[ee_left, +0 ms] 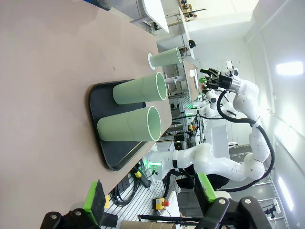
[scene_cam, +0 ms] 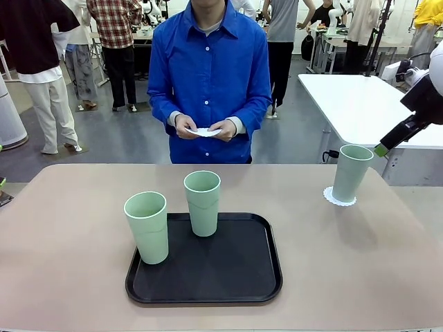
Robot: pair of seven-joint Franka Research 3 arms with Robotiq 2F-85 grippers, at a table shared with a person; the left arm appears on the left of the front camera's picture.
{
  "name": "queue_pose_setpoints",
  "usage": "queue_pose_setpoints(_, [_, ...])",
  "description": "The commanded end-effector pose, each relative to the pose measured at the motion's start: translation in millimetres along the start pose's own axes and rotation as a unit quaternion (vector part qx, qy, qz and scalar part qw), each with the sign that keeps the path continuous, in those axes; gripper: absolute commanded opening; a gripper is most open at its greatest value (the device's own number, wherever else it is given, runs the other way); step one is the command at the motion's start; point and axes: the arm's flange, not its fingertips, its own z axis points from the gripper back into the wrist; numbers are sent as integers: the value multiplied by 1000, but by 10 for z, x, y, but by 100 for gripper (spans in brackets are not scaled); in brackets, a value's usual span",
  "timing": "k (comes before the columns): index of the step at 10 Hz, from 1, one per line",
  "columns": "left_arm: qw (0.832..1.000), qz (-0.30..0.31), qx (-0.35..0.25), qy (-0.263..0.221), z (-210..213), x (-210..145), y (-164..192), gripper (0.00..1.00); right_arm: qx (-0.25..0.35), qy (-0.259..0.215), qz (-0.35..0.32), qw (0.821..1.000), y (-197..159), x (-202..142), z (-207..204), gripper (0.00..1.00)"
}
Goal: Place coasters on the table and set cups on them.
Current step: Pick up one Reusable plastic cup and place it on a coaster set by the human, then take one Reusable plastic cup from the Flat Tray and place it on a coaster set by the human.
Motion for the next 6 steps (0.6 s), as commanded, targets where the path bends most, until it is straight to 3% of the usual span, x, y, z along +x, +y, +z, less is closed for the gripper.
queue_pose_setpoints(1, [1000,-4,-5,-2,11,-12,-11,100,-11,1,-1,1000,46,-23,-34,100])
queue_pose_setpoints(6, [1000,-4,-5,-2,11,-12,-11,100,2,0,2,1000,13,6,-7,100])
